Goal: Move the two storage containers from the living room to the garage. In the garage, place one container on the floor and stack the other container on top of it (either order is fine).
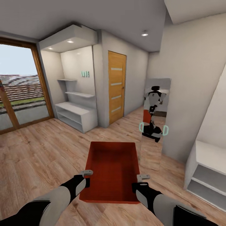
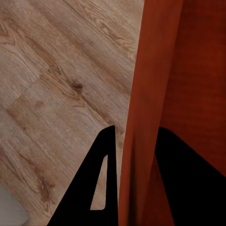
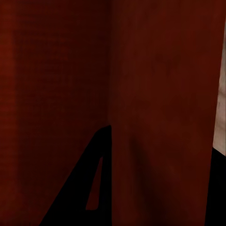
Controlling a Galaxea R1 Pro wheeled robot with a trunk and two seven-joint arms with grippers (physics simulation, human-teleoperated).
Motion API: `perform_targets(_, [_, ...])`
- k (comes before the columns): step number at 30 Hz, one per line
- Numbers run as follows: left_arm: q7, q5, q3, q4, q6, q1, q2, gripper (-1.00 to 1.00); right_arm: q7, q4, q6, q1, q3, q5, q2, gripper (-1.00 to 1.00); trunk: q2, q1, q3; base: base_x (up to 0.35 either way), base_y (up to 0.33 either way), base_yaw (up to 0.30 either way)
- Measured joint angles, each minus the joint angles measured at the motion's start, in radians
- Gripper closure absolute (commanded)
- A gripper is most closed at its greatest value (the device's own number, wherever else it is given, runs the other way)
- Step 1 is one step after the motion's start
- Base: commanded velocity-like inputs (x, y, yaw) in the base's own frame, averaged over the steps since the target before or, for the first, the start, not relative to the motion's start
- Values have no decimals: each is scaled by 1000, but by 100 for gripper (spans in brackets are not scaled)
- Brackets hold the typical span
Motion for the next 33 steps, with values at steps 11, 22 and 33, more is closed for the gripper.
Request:
perform_targets(11, [0,0,0,0,0,0,0,100,0,0,0,0,1,-1,0,100,0,0,0,321,0,10])
perform_targets(22, [0,0,0,0,0,0,0,100,0,0,0,0,1,-1,0,100,0,0,0,321,0,0])
perform_targets(33, [0,0,0,0,0,0,0,100,-1,0,0,0,0,-1,0,100,0,0,0,321,0,0])
